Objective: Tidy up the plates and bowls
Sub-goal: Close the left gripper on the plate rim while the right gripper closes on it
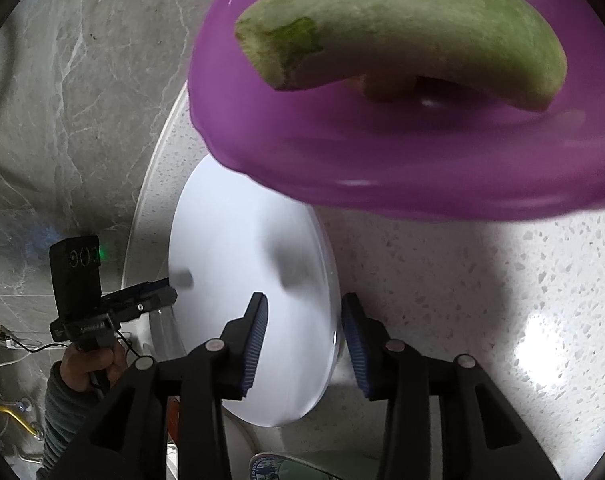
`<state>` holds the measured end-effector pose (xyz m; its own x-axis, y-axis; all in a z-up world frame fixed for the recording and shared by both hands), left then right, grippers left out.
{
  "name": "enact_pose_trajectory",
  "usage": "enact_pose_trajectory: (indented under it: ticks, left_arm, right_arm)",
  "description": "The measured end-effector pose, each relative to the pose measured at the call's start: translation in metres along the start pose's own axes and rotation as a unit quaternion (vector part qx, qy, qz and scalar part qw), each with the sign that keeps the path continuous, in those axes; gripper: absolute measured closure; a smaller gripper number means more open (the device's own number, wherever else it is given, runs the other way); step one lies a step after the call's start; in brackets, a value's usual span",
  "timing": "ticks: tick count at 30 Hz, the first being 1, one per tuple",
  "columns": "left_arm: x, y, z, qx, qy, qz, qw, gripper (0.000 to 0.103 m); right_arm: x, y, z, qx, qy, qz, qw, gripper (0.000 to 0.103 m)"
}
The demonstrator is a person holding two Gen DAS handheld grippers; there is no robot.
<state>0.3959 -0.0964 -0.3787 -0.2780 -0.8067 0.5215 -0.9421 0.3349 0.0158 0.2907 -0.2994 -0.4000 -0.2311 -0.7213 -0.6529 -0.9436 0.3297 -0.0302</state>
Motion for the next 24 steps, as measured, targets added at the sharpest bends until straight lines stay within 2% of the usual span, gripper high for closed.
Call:
enact_pose_trajectory:
  ticks: [4,7,9,11,12,13,16,20,24]
  left_arm:
    - [0.0003,0.0033,0.0045,0.003,-0.01,0.003,0.9999,0.065]
    - [0.0024,0.0005,0.0061,0.006,-0.018,0.012,0.9997,0.074]
    - [0.0036,-0.0017,0.0072,0.01,-0.023,0.016,0.9996,0.074]
    - [0.0041,-0.0034,0.0072,0.019,-0.031,0.017,0.9992,0.074]
    - [0.0031,-0.0036,0.0068,0.022,-0.032,0.014,0.9992,0.074]
    - [0.0016,-0.0042,0.0063,0.023,-0.033,0.009,0.9991,0.078]
    - [-0.0032,-0.0055,0.0047,0.031,-0.042,0.0,0.9986,0.085]
    - [-0.0029,-0.0054,0.0036,0.038,-0.062,0.003,0.9974,0.085]
    - [-0.0019,-0.0047,0.0024,0.042,-0.064,-0.001,0.997,0.085]
  right_arm:
    - [-0.0031,-0.0008,0.0014,-0.001,-0.004,0.001,1.0,0.061]
    - [-0.0062,-0.0008,0.0032,0.0,0.003,-0.009,1.0,0.061]
    - [-0.0074,-0.0013,0.0038,0.001,0.007,-0.013,1.0,0.063]
    - [-0.0064,-0.0013,0.0031,0.002,0.014,-0.015,1.0,0.069]
    - [-0.0047,-0.0017,0.0021,0.004,0.019,-0.015,1.0,0.077]
    - [-0.0034,-0.0025,0.0028,0.004,0.026,-0.017,0.999,0.086]
    - [0.0004,-0.0035,0.004,0.005,0.026,-0.018,0.999,0.088]
    - [-0.0012,-0.0049,0.0048,0.013,0.033,-0.035,0.999,0.087]
    - [-0.0024,-0.0056,0.0059,0.015,0.035,-0.041,0.998,0.087]
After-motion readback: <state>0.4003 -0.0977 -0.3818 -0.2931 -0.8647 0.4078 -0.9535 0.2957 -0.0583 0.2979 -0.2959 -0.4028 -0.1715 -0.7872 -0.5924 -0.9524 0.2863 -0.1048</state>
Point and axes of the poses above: each gripper's, at about its wrist camera, not at the fingertips, and z roughly the way its jaws point, x to its right, y to its underside, the point moved 10 cm from there along z, roughly the way its jaws point, and after that the axes turned 6 degrees about -z, right-handed, at the moved point
